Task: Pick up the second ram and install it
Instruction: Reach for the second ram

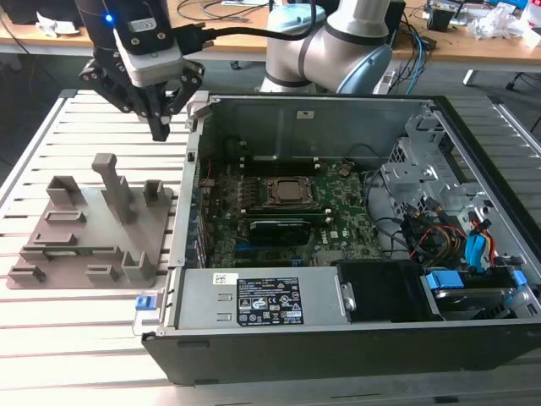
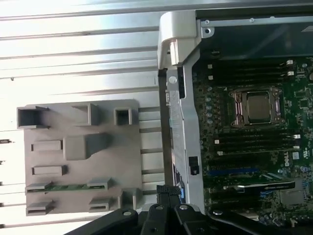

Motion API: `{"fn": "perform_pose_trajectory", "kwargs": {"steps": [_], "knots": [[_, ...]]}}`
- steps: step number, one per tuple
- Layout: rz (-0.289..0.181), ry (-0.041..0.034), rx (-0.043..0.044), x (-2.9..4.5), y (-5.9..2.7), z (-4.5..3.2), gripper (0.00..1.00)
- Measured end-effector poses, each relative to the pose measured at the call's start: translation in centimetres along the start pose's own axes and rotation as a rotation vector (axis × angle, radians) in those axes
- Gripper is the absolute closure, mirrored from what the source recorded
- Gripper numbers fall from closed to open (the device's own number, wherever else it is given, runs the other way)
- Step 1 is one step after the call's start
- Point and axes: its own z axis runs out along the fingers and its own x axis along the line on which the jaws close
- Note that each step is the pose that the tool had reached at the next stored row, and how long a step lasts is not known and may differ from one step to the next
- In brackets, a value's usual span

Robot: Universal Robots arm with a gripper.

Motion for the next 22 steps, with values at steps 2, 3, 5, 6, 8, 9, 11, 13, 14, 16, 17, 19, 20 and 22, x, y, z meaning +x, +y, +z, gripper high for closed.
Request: {"fn": "perform_pose_trajectory", "kwargs": {"steps": [2, 3, 5, 6, 8, 9, 11, 13, 14, 16, 17, 19, 20, 22], "knots": [[0.000, 0.0000, -0.0001, 1.05, -0.08, -0.02, 0.89], [0.000, 0.0000, 0.0000, 1.37, -0.10, -0.03, 0.89], [0.000, 0.0000, 0.0000, 2.23, -0.17, -0.05, 0.89], [0.000, 0.0000, 0.0000, 2.84, -0.21, -0.07, 0.89], [0.000, 0.0000, -0.0001, 3.93, -0.29, -0.10, 0.89], [0.000, -0.0001, -0.0001, 4.52, -0.34, -0.11, 0.89], [0.000, 0.0000, 0.0000, 5.54, -0.41, -0.14, 0.89], [0.000, 0.0000, -0.0001, 6.53, -0.49, -0.16, 0.89], [0.000, 0.0000, 0.0000, 7.11, -0.53, -0.17, 0.89], [0.000, 0.0000, 0.0000, 8.26, -0.61, -0.20, 0.89], [0.000, 0.0000, -0.0001, 8.74, -0.65, -0.21, 0.89], [0.000, 0.0000, 0.0000, 9.23, -0.69, -0.22, 0.89], [0.000, 0.0000, 0.0000, 9.82, -0.73, -0.23, 0.89], [0.000, 0.0000, 0.0000, 10.74, -0.80, -0.25, 0.89]]}}
